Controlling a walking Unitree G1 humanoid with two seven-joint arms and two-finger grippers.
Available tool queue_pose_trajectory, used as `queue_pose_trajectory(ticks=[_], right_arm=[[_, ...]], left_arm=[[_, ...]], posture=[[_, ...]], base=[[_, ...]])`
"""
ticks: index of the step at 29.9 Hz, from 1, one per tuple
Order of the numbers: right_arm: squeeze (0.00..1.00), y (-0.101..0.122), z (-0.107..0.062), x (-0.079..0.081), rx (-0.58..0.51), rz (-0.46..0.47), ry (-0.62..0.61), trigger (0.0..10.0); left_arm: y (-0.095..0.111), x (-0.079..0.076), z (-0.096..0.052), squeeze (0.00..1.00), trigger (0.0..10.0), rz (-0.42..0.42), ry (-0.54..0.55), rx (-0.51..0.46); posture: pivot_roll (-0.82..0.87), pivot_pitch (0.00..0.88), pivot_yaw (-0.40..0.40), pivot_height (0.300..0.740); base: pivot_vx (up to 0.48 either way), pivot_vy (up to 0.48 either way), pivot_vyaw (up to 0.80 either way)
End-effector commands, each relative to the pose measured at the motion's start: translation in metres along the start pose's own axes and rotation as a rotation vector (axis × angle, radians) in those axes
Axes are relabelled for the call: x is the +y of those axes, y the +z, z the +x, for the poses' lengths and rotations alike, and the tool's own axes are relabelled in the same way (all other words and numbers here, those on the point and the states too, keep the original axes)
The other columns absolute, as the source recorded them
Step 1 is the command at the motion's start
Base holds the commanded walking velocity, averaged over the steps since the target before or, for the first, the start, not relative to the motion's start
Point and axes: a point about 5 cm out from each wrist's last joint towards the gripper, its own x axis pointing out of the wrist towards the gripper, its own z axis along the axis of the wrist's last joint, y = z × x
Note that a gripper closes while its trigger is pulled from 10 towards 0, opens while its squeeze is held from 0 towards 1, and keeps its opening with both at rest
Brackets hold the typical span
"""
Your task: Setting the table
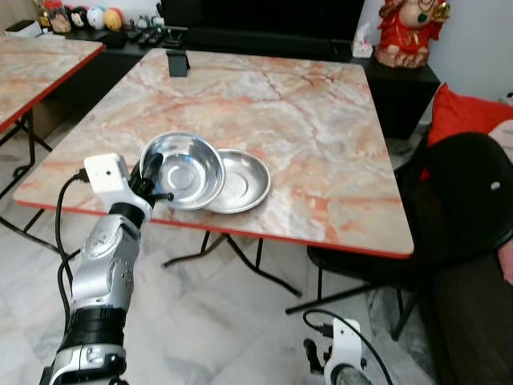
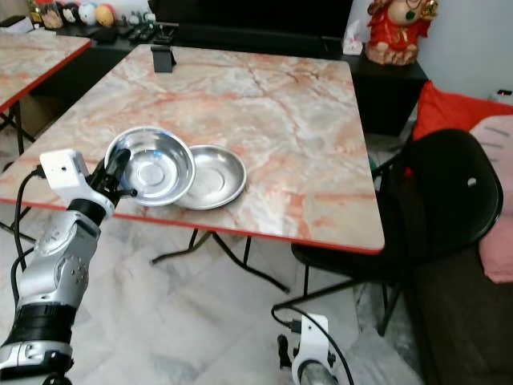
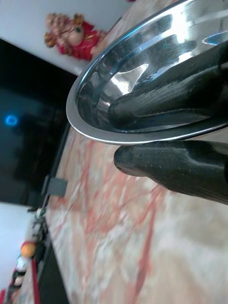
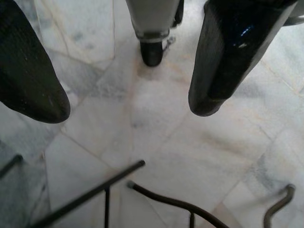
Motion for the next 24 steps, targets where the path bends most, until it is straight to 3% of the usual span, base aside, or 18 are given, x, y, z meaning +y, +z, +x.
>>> queue_pose_trajectory(ticks=[1, 6, 11, 14, 24], right_arm=[[0.0, 0.002, 0.001, 0.001, -0.006, 0.004, 0.003, 10.0], [0.0, 0.002, 0.001, 0.001, -0.002, 0.007, 0.002, 10.0], [0.0, 0.002, 0.001, 0.002, 0.0, 0.003, 0.007, 10.0], [0.0, 0.002, 0.001, 0.002, -0.003, 0.001, 0.008, 10.0], [0.0, 0.002, 0.001, 0.001, -0.004, -0.001, 0.008, 10.0]], left_arm=[[0.002, 0.001, 0.002, 0.0, 10.0, 0.005, -0.008, 0.003], [0.002, -0.001, 0.002, 0.0, 10.0, 0.005, -0.017, 0.007], [0.002, -0.003, 0.003, 0.0, 10.0, -0.001, -0.035, 0.011], [0.001, -0.005, 0.004, 0.0, 10.0, -0.004, -0.061, 0.025], [-0.002, -0.01, -0.001, 0.0, 10.0, -0.105, -0.126, 0.085]], posture=[[0.0, 0.028, -0.051, 0.74], [0.0, 0.024, -0.051, 0.74], [0.0, 0.022, -0.052, 0.74], [0.0, 0.015, -0.054, 0.74], [0.0, 0.023, -0.053, 0.74]], base=[[0.341, 0.0, 0.0], [0.345, 0.0, 0.0], [0.345, 0.0, -0.77], [0.336, 0.0, 0.0], [0.0, 0.0, 0.0]])
